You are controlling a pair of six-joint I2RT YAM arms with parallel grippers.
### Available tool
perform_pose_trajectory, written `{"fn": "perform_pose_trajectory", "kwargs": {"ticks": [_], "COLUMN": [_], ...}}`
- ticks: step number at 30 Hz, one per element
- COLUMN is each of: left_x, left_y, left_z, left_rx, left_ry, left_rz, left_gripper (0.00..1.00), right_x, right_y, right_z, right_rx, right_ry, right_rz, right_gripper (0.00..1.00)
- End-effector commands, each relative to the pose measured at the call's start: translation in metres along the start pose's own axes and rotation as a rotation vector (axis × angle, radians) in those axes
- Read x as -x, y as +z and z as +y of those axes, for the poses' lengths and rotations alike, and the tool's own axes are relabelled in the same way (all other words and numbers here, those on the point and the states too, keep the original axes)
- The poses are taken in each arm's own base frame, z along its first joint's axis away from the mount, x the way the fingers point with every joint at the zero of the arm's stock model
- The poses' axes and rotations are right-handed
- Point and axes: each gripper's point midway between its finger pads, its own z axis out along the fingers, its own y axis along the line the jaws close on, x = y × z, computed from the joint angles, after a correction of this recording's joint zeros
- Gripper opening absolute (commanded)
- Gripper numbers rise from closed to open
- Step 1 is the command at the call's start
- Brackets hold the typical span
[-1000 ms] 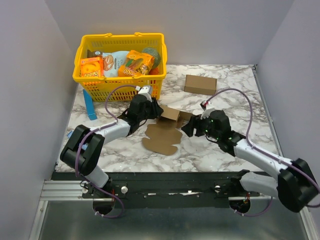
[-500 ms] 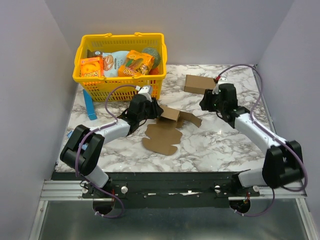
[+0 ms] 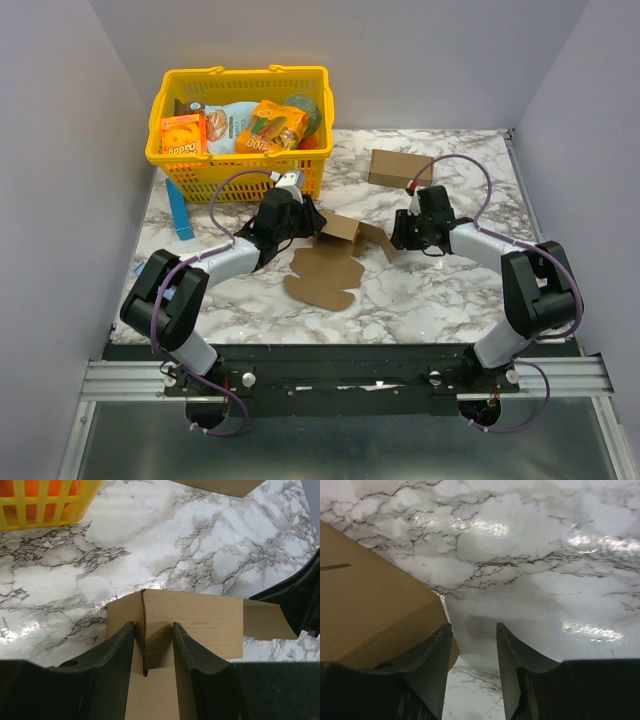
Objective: Fold the paper box
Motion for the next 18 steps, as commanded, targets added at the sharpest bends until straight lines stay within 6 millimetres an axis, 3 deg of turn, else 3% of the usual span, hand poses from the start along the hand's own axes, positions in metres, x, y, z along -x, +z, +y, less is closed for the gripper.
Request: {"fn": "perform_pose_trajectory", "kwargs": {"ticks": [1,5,11,13,18], "left_x": [-0.019,-0.024,-0.027,-0.028,-0.028], "left_y": [0.0,0.0,0.0,0.001,-0.002], "left_z": [0.01,0.01,0.007,0.006,0.01], "left_rx": [0.025,0.023,0.019,0.017,0.037], "left_ry": [-0.007,-0.017,-0.016,-0.014,0.0], "left_rz": [0.058,0.063,0.065,0.068,0.069], "left_gripper": [0.43,0.43,0.43,0.43,0.43], "right_x": [-0.019,-0.014,-0.013,-0.012,-0.019], "right_y": [0.001,0.0,-0.001,-0.001,0.005], "right_z": [0.033,0.06,0.077,0.077,0.049], "right_rx": [0.187,0.331,0.391,0.387,0.223], "right_ry": [0.017,-0.021,-0.108,-0.121,-0.086], "right_rz": [0.051,0.041,0.033,0.026,0.041], "right_gripper": [0.49,0.48,0.47,0.47,0.5]}}
